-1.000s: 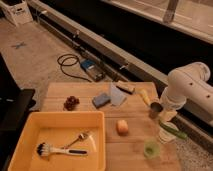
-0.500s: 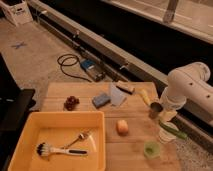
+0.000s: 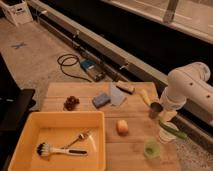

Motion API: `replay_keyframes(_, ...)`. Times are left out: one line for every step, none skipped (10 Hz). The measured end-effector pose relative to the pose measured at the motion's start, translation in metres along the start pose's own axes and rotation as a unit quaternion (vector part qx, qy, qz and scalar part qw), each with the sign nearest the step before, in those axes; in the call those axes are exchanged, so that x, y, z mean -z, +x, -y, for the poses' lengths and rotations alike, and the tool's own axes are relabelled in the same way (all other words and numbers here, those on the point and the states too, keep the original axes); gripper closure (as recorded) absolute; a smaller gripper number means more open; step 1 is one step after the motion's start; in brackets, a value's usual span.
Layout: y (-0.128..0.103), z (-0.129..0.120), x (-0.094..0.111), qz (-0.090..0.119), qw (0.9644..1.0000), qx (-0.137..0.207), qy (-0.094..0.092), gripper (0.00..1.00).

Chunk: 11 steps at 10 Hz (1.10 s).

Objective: Place sponge in metal cup

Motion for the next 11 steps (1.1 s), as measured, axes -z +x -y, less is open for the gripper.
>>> replay_keyframes(0.000,0.000,0.000,0.000,1.0000,0.000,0.000,0.35)
replay_keyframes(0.000,0.000,0.000,0.001,1.0000,0.002,0.002,0.35)
replay_keyframes(0.000,0.002,0.004,-0.007,0.9999,0.011,0.010,0.35)
replay_keyframes(-0.009,0.008,0.011,-0.012,0.9994,0.028,0.018,0.35)
replay_keyframes(-0.020,0.013,0.016,-0.012,0.9988,0.042,0.024,0.35)
replay_keyframes(-0.040,0.021,0.021,-0.010,0.9976,0.062,0.030,0.35)
replay_keyframes(-0.060,0.027,0.022,-0.007,0.9962,0.081,0.032,0.35)
replay_keyframes(-0.078,0.032,0.023,-0.004,0.9946,0.098,0.034,0.35)
replay_keyframes(-0.099,0.035,0.023,-0.003,0.9922,0.120,0.034,0.35)
replay_keyframes(-0.130,0.038,0.024,0.000,0.9878,0.151,0.037,0.35)
replay_keyframes(-0.154,0.040,0.026,0.006,0.9835,0.176,0.042,0.35)
